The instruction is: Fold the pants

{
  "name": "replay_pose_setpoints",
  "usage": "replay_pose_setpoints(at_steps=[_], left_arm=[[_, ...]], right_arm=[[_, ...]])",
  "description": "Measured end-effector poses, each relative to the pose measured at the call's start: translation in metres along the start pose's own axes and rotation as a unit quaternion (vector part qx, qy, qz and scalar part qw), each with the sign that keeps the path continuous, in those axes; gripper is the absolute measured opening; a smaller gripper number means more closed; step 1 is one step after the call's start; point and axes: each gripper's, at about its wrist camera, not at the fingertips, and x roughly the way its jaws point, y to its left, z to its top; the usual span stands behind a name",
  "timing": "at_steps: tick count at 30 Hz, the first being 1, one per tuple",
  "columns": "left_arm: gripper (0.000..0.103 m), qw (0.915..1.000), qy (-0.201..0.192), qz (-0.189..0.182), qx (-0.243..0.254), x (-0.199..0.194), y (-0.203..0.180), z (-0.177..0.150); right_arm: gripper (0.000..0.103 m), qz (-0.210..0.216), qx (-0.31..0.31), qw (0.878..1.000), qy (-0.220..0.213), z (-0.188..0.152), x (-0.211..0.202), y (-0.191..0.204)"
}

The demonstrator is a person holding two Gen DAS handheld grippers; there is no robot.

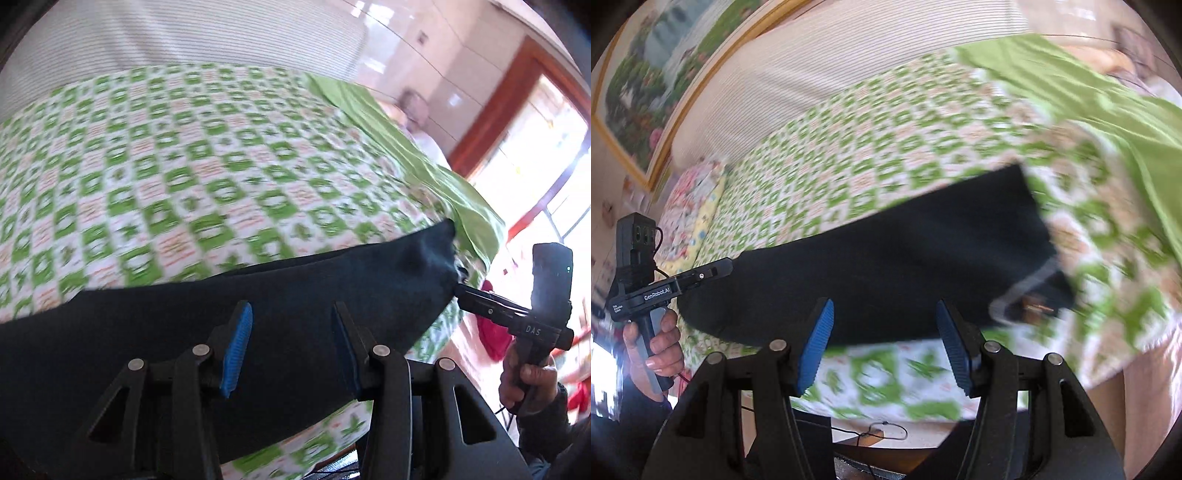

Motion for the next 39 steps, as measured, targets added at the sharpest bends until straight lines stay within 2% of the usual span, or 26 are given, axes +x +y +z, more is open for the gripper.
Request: replay_pose_setpoints(at_steps=[6,11,17,24,31,33,35,38,39], left_arm=[[0.048,0.9964,0.031,-0.022,0.075,0.032,-0.05,0.024],[0.049,0.9911,0.05,-0.037,0.118,0.055,-0.079,0.04],[0.05,0.9793,0.077,-0.059,0.178,0.083,-0.112,0.062],[0.052,0.9683,0.117,-0.072,0.209,0.118,-0.122,0.07],[0.053,0.9553,0.157,-0.092,0.233,0.152,-0.129,0.076],[0.053,0.9515,0.173,-0.102,0.233,0.165,-0.133,0.08],[0.053,0.9477,0.189,-0.115,0.23,0.178,-0.136,0.082],[0.052,0.942,0.21,-0.133,0.226,0.194,-0.141,0.082],[0.048,0.9408,0.211,-0.136,0.228,0.195,-0.142,0.081]], right_arm=[[0.059,-0.02,0.04,0.999,-0.022,-0.01,-0.02,-0.031],[0.059,-0.025,0.064,0.997,-0.032,-0.015,-0.029,-0.053],[0.059,-0.02,0.091,0.995,-0.041,-0.017,-0.029,-0.071],[0.059,-0.003,0.124,0.991,-0.045,-0.017,-0.023,-0.086],[0.059,0.008,0.129,0.991,-0.043,-0.016,-0.02,-0.091],[0.056,0.01,0.129,0.991,-0.042,-0.017,-0.018,-0.092],[0.047,0.015,0.131,0.99,-0.047,-0.018,-0.018,-0.093],[0.04,0.032,0.145,0.988,-0.051,-0.02,-0.017,-0.099],[0.039,0.038,0.154,0.986,-0.053,-0.021,-0.017,-0.102]])
